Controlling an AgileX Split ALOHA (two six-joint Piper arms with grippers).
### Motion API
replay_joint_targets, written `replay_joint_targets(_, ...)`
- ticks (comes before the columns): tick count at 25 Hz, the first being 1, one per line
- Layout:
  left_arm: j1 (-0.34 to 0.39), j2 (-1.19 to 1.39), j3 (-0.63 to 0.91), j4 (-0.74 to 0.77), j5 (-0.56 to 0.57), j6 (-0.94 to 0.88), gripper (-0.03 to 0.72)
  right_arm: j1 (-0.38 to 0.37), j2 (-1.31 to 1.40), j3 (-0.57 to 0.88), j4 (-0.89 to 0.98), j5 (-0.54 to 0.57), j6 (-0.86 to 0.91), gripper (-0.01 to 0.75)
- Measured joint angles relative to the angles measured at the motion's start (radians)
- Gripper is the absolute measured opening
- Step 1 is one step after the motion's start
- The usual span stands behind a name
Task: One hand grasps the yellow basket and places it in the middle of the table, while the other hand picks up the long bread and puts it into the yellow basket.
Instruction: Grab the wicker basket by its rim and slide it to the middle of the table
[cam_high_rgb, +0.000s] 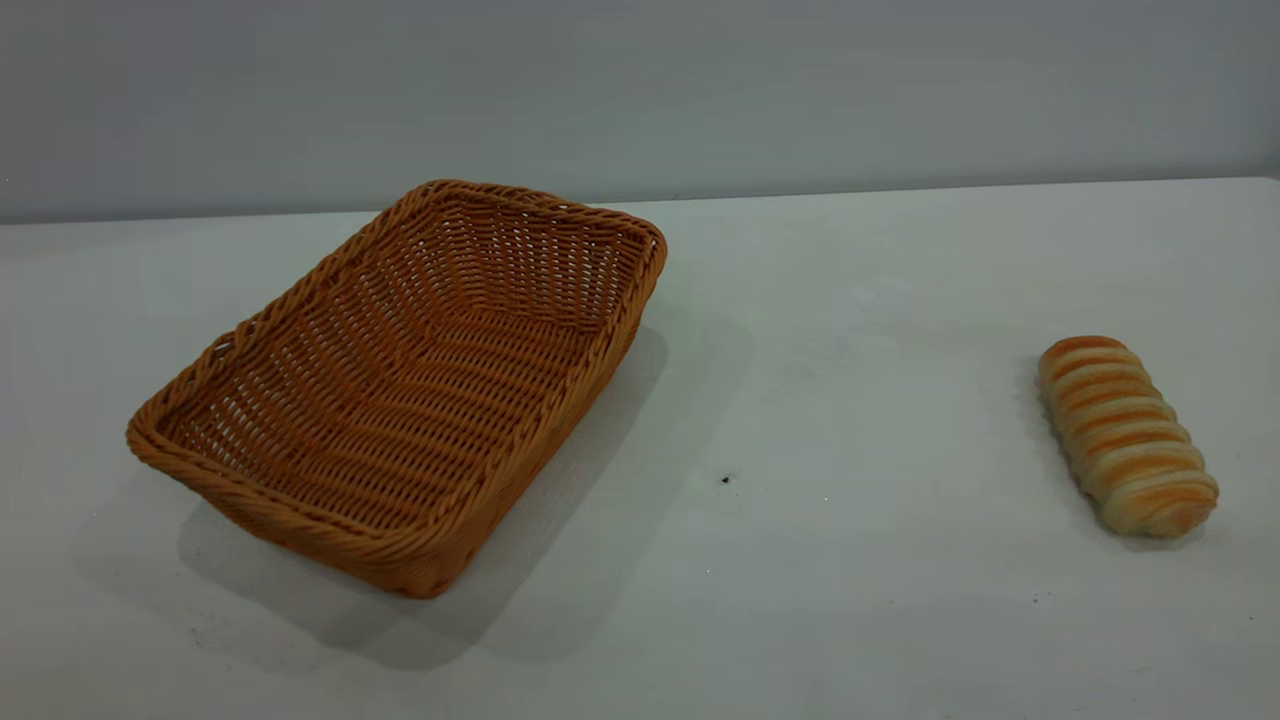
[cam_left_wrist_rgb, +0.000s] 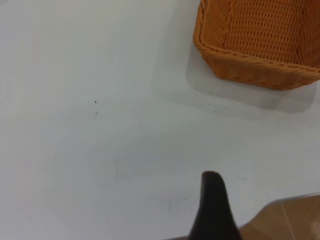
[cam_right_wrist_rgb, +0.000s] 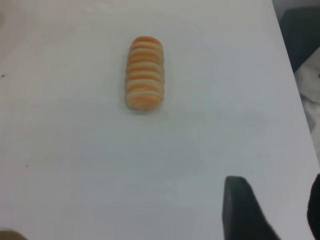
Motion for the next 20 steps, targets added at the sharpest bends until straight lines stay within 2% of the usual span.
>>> replay_joint_targets(6,-0.003,0.000,0.000,0.000,0.000,0.000,0.594,0.000,0.000,0.000,0.000,0.000,0.000,0.359)
replay_joint_targets(14,-0.068,0.000,0.000,0.000,0.000,0.000,0.594,0.000,0.000,0.000,0.000,0.000,0.000,0.359)
replay_joint_targets(20,-0.073,0.000,0.000,0.000,0.000,0.000,0.594,0.000,0.000,0.000,0.000,0.000,0.000,0.359)
